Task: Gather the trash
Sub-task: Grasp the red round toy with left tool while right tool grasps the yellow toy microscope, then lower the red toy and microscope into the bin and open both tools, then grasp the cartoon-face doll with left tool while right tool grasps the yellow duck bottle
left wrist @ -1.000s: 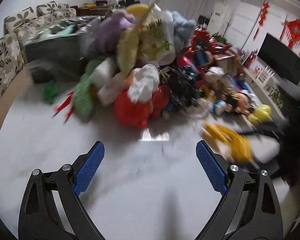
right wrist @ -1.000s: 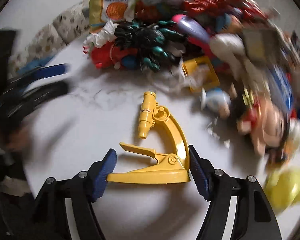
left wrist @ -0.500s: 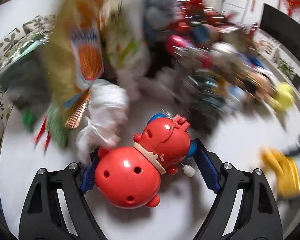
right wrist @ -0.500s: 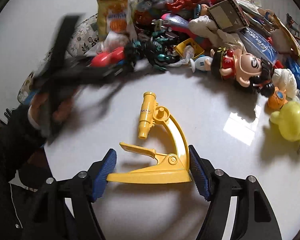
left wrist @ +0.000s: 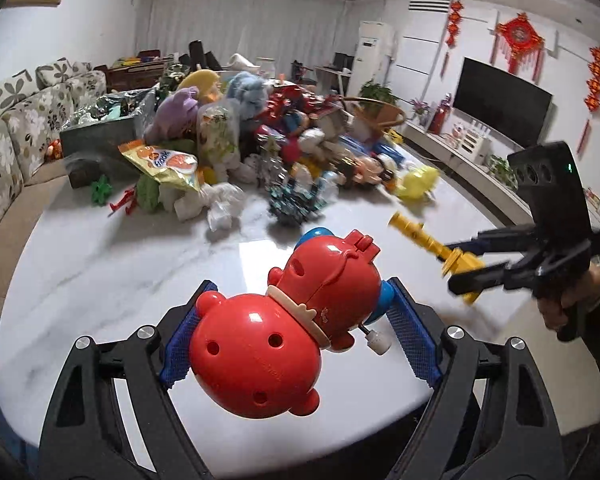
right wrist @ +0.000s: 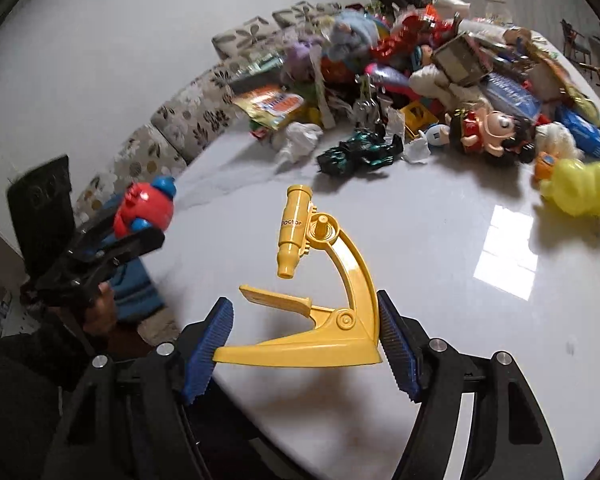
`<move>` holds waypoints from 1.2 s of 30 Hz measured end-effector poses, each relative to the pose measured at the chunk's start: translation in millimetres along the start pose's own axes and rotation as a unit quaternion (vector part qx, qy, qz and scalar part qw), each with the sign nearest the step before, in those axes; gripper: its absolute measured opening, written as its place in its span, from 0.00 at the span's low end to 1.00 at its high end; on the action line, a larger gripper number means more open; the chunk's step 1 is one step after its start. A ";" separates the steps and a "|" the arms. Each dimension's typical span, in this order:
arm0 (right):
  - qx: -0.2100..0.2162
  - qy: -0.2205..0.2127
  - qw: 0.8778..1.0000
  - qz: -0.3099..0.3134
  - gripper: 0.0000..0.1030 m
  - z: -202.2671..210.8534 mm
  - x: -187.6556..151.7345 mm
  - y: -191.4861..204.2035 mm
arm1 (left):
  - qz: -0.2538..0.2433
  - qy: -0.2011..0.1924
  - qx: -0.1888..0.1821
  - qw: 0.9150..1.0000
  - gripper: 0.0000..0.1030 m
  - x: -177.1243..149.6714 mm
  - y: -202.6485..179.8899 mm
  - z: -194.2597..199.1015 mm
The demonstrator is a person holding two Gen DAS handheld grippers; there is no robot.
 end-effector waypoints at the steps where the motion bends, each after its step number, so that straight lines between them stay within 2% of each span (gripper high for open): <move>1: 0.003 -0.004 1.000 -0.005 0.68 8.1 -7.7 5.5 | -0.004 0.003 -0.003 1.000 0.79 -5.9 -5.8 3.9; 4: 0.024 -0.001 0.999 -0.021 0.68 21.5 -28.2 31.3 | -0.015 0.024 -0.024 0.999 0.79 -31.3 -25.8 27.0; 6: 0.037 0.012 0.999 -0.032 0.68 25.3 -46.5 45.2 | -0.028 0.053 -0.039 0.997 0.79 -56.9 -38.6 43.1; 10: 0.058 0.054 0.995 -0.054 0.68 30.5 -94.5 62.8 | -0.045 0.113 -0.053 0.991 0.79 -107.5 -49.8 44.4; 14: 0.045 0.107 0.991 -0.073 0.70 2.6 -151.0 53.2 | -0.060 0.163 -0.060 0.983 0.81 -158.2 -52.0 27.7; 15: 0.032 0.114 0.990 -0.077 0.79 -5.6 -161.7 47.0 | -0.060 0.171 -0.058 0.982 0.83 -166.2 -50.1 22.6; 16: 0.017 0.121 0.989 -0.082 0.80 -17.2 -174.4 37.7 | -0.056 0.180 -0.056 0.980 0.83 -175.4 -48.2 18.4; 19: -0.015 0.136 0.987 -0.084 0.79 -30.3 -190.8 22.8 | -0.034 0.204 -0.046 0.977 0.83 -188.1 -39.2 9.1; 20: -0.011 0.132 0.988 -0.085 0.79 -26.2 -189.0 23.6 | -0.026 0.202 -0.048 0.978 0.83 -185.7 -37.8 10.9; 23: 0.011 0.078 0.994 -0.074 0.79 0.4 -155.5 32.5 | -0.016 0.167 -0.046 0.985 0.83 -159.4 -33.4 23.0; 25: 0.014 0.028 0.996 -0.080 0.80 20.3 -118.9 28.0 | -0.015 0.130 -0.046 0.990 0.83 -131.6 -32.3 29.6; 26: 0.006 0.001 0.996 -0.087 0.82 29.6 -98.4 19.7 | -0.017 0.106 -0.046 0.993 0.84 -111.9 -31.7 31.3; 27: -0.020 -0.034 0.995 -0.097 0.83 37.0 -69.5 1.6 | -0.017 0.090 -0.047 0.995 0.86 -99.2 -31.6 31.4; 28: -0.040 -0.053 0.992 -0.103 0.83 41.1 -55.7 -11.0 | -0.017 0.070 -0.049 0.996 0.87 -84.8 -31.7 30.8; 29: -0.071 -0.086 0.986 -0.120 0.84 43.5 -30.5 -35.9 | -0.018 0.053 -0.052 0.997 0.87 -72.4 -32.1 29.2; 31: -0.101 -0.119 0.975 -0.159 0.84 42.6 -0.8 -72.7 | -0.023 0.019 -0.034 0.999 0.88 -47.3 -31.6 18.3; 33: -0.146 -0.151 0.953 -0.217 0.84 34.4 28.8 -123.9 | -0.018 0.008 -0.030 0.999 0.88 -34.4 -32.3 6.8; 36: -0.180 -0.177 0.920 -0.300 0.84 24.0 54.2 -180.1 | -0.013 -0.001 -0.031 0.999 0.88 -22.5 -35.0 -8.8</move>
Point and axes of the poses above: each gripper's, at about its wrist camera, not at the fingertips, and z roughly against the way its jaws point, y to its left, x to its top, the point moved 7 cm from there along -z, roughly the way its jaws point, and after that the axes turned 12 degrees about -y, right-handed, at the moved point
